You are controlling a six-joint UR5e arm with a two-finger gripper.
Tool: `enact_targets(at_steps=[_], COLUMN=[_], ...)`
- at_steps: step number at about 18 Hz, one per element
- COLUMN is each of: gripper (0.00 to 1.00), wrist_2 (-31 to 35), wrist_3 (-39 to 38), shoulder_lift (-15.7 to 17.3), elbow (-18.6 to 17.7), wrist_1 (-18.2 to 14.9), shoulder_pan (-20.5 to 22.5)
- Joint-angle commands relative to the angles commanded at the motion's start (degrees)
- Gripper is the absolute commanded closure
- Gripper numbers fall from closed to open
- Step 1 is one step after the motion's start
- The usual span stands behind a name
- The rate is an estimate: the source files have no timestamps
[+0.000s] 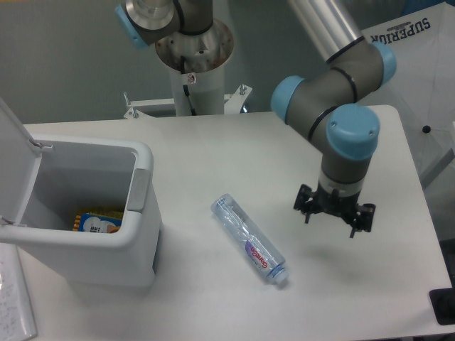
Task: Place the trash in the trash can
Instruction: 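Move the gripper over the clear water bottle with red label, then lower the gripper and close it around the bottle's cap end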
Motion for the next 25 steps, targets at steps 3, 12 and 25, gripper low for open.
enact_targets(at_steps=[3,12,25], gripper=[0.0,0.0,0.0], wrist_2=[-0.4,1.9,7.8], wrist_3=[-8.5,-22.3,-32.1], shoulder_lift=[-1.4,-4.9,-10.3], elbow=[1.2,1.8,6.2], wrist_1=[0.3,3.6,2.7], shoulder_pan=[-2.3,-5.8,-7.4])
